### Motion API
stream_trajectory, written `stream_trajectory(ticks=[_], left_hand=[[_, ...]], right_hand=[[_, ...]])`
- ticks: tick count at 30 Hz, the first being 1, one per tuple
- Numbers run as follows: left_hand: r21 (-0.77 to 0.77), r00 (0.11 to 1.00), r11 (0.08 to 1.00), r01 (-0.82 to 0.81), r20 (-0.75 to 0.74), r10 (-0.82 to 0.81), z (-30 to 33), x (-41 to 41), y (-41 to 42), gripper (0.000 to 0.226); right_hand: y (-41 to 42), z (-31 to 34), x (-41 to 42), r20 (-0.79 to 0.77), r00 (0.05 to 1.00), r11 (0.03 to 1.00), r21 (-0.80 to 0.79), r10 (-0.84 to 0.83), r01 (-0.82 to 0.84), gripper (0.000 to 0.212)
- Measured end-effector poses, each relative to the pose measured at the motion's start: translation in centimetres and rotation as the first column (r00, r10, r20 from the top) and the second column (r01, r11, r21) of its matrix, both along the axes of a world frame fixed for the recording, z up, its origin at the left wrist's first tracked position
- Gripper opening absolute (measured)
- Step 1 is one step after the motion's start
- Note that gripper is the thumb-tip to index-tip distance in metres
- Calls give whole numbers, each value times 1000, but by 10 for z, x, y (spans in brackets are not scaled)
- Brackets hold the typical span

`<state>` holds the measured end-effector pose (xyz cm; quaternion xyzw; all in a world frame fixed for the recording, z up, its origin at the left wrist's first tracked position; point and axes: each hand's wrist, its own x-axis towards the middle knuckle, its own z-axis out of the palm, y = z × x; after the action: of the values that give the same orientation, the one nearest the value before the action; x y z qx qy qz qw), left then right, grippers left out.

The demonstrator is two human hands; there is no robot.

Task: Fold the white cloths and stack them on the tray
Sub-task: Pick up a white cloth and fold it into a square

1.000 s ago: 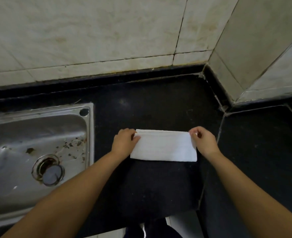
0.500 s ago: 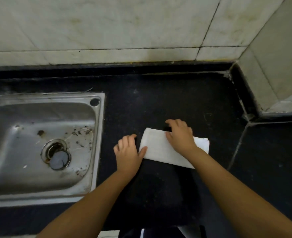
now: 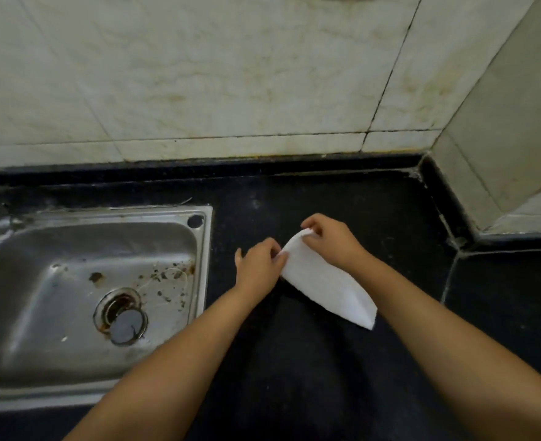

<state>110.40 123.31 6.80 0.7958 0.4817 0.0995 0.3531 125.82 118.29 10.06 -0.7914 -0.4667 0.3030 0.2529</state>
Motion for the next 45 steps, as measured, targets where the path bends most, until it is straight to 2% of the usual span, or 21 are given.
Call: stream_trajectory(ticks=[5, 8, 11, 14, 18, 22, 24, 27, 29, 32, 35, 37, 41, 43, 45], left_hand=[[133, 952, 989, 59, 290, -95, 91, 31, 20, 7], [207, 903, 974, 93, 395, -170, 109, 28, 17, 5], [220, 896, 962, 164, 375, -239, 92, 11, 6, 8], [168, 915, 944, 284, 246, -319, 48, -15, -12, 9], [-58, 889, 891, 451, 112, -443, -16, -56, -49, 5], [-239, 859, 830, 504, 34, -511, -36, -74, -65, 9], [-246, 877, 845, 474, 51, -477, -33, -65, -54, 12], [-180, 918, 900, 396, 91, -386, -24, -35, -25, 23], [-155, 938, 926, 344, 97, -333, -19, -11, -4, 20], [-138, 960, 950, 279, 41, -276, -21, 17, 21, 12], [-91, 953, 955, 282, -89, -290, -37, 30, 30, 8], [-15, 943, 959, 284, -176, -282, -48, 30, 28, 13], [101, 983, 989, 109, -160, -92, -56, 23, 15, 29], [98, 985, 995, -4, -171, 21, -56, 19, 7, 36], [71, 968, 996, -51, -241, 66, -56, 15, -4, 40]], right_hand=[[-14, 75, 27, 77, 985, 941, 314, -154, 122, 9], [-34, 92, 28, 65, 984, 909, 396, -167, 128, 6], [-59, 74, 18, 87, 987, 937, 334, -138, 101, 8], [-90, 31, -1, 87, 993, 973, 222, -82, 60, 13], [-140, -29, -34, -19, 999, 999, -8, 36, -36, 15], [-159, -50, -48, -123, 987, 980, -152, 108, -126, 14], [-149, -47, -38, -139, 988, 984, -155, 69, -91, 8], [-118, -40, -14, -124, 991, 996, -77, -59, 50, 5], [-91, -39, 2, -77, 989, 990, -57, -130, 126, 7], [-55, -47, 19, -8, 985, 982, -77, -171, 170, 12], [-38, -63, 24, 21, 984, 977, -121, -174, 175, 15], [-36, -74, 22, 58, 983, 970, -160, -176, 183, 19], [-44, -80, 15, 105, 962, 949, -169, -251, 266, 41], [-50, -79, 12, 135, 941, 919, -209, -310, 333, 50], [-54, -79, 6, 208, 934, 894, -288, -292, 344, 53]])
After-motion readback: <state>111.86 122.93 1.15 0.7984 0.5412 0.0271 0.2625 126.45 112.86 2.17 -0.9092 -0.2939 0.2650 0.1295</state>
